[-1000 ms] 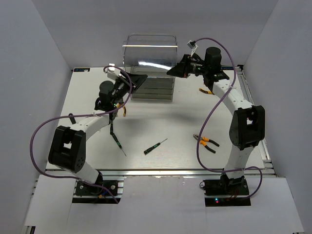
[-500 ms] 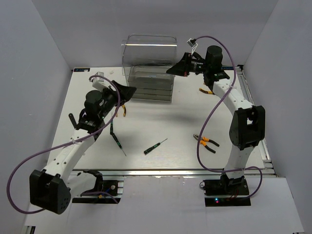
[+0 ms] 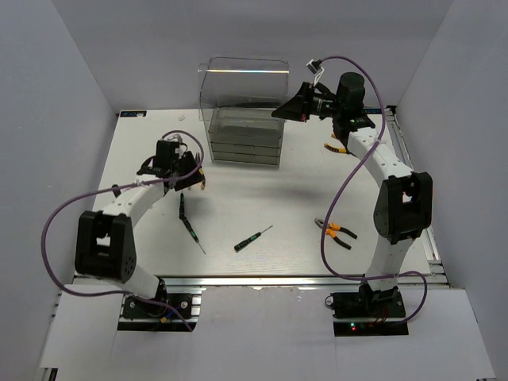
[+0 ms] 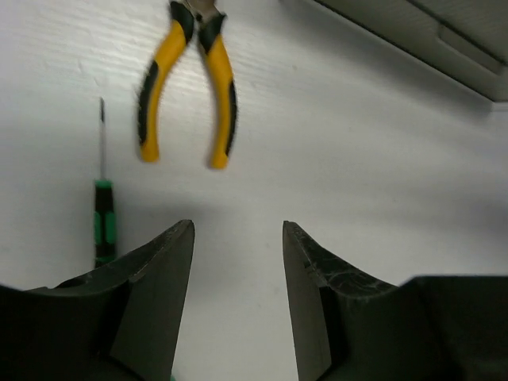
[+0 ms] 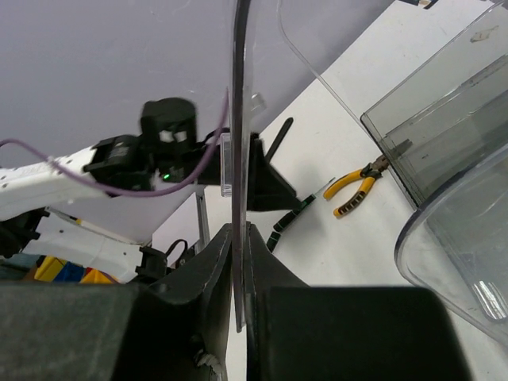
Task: Sort the tools into containers
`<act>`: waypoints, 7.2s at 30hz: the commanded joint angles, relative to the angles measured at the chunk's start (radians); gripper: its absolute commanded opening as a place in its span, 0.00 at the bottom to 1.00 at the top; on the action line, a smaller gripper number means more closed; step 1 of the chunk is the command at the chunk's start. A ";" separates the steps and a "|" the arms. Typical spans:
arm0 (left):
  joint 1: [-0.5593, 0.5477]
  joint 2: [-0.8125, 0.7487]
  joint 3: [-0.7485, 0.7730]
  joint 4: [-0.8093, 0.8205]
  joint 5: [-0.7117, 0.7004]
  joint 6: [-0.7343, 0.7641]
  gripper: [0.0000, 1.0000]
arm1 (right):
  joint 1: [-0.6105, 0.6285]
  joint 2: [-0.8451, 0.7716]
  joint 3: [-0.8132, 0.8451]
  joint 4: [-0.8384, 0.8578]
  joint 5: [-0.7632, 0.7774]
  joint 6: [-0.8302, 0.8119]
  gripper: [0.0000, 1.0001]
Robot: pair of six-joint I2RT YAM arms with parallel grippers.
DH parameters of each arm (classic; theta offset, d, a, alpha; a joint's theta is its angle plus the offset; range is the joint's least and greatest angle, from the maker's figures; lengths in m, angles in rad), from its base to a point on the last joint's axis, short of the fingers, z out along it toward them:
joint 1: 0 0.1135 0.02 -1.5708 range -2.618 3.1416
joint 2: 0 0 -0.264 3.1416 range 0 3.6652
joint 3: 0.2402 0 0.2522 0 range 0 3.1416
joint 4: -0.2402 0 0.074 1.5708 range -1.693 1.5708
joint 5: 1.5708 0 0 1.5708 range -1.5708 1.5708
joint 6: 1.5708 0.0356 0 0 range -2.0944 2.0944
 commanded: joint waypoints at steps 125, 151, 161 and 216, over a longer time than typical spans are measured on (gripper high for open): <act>-0.120 0.028 -0.047 0.815 0.141 -0.673 0.46 | -0.046 -0.056 0.026 0.153 0.007 0.087 0.10; -0.135 0.112 0.102 1.134 0.098 -0.845 0.48 | -0.049 -0.085 0.020 0.090 0.003 0.003 0.72; -0.135 0.110 0.128 1.135 0.105 -0.857 0.48 | -0.129 -0.171 -0.085 -0.022 -0.055 -0.198 0.89; -0.133 0.063 0.196 1.023 0.159 -0.832 0.48 | -0.296 0.565 0.425 -0.706 0.900 -1.053 0.68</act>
